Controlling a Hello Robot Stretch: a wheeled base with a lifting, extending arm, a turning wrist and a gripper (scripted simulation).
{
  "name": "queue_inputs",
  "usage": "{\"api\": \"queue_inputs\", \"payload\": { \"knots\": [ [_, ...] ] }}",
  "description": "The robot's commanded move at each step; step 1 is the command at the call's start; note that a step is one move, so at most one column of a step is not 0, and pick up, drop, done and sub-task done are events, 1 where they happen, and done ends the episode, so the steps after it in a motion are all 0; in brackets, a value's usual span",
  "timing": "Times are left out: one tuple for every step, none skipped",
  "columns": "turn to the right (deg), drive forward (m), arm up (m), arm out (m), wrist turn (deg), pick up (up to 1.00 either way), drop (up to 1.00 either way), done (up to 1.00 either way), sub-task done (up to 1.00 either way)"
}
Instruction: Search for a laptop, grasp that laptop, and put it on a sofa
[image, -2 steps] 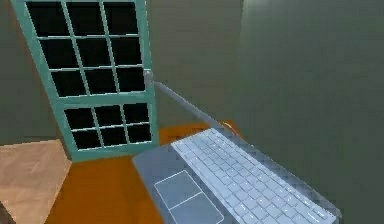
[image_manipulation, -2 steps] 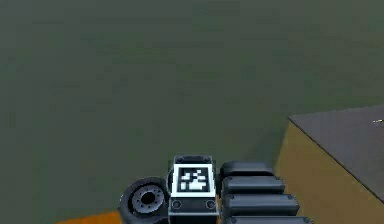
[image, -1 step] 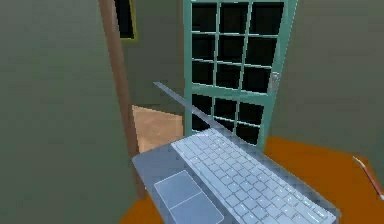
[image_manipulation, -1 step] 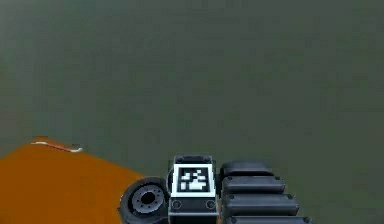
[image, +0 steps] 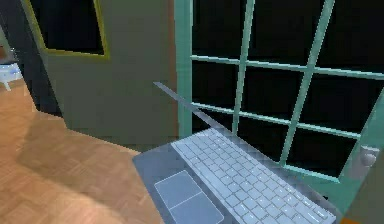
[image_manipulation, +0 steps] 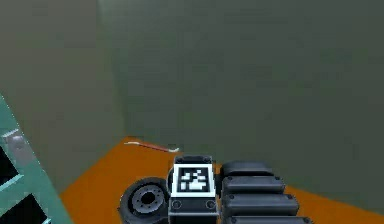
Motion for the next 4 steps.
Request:
{"api": "queue_inputs", "payload": {
  "knots": [
    [-9.0,0.00,0.00,0.00,0.0,0.00,0.00,0.00,0.00],
    [0.0,0.20,0.00,0.00,0.0,0.00,0.00,0.00,0.00],
    [18.0,0.00,0.00,0.00,0.0,0.00,0.00,0.00,0.00],
    [0.0,0.45,0.00,0.00,0.0,0.00,0.00,0.00,0.00]
  ]
}}
